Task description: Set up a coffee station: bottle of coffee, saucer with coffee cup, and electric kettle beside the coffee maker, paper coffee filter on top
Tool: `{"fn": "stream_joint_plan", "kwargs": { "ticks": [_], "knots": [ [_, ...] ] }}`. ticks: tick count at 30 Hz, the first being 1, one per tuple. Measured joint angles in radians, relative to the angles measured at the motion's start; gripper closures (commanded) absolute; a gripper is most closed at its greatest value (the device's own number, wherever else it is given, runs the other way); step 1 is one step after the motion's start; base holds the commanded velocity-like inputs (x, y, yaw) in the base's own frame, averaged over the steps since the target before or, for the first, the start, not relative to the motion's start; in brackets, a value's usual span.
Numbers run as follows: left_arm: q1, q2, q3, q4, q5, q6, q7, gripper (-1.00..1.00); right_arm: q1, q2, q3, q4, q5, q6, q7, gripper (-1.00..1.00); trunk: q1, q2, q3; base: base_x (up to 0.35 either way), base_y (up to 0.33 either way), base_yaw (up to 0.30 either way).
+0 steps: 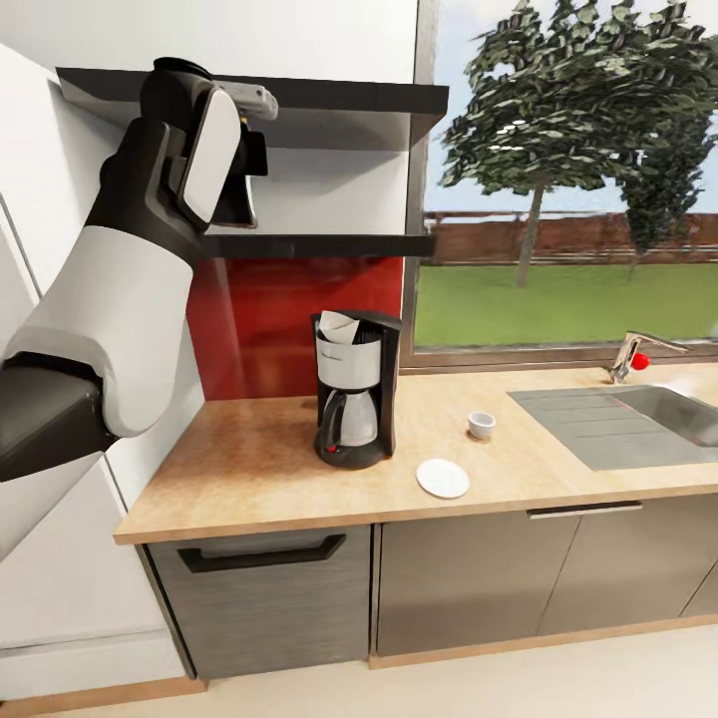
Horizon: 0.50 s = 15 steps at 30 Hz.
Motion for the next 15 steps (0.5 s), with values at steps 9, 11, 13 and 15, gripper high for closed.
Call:
{"fn": "stream_joint_plan", "kwargs": {
  "ticks": [9, 11, 13, 15],
  "knots": [
    [0.000, 0.000, 0.005, -0.002, 0.029, 0.001, -0.001, 1.00, 0.014, 0.003, -0.003, -0.221, -0.009, 0.226, 0.009, -1.00, 0.000, 0.000, 0.000, -0.210, 0.000, 0.000],
    [0.000, 0.000, 0.004, -0.014, 0.075, 0.001, 0.000, 1.00, 0.014, 0.002, -0.003, -0.222, -0.009, 0.227, 0.009, -1.00, 0.000, 0.000, 0.000, -0.039, 0.000, 0.000],
    [0.001, 0.001, 0.004, -0.051, 0.147, 0.000, 0.001, 1.00, 0.014, 0.002, -0.003, -0.223, -0.008, 0.228, 0.009, -1.00, 0.000, 0.000, 0.000, -0.016, 0.000, 0.000],
    [0.003, 0.001, 0.004, -0.090, 0.179, 0.005, 0.001, 1.00, 0.014, 0.001, -0.003, -0.224, -0.008, 0.229, 0.009, -1.00, 0.000, 0.000, 0.000, -0.008, 0.000, 0.000]
  ]
}}
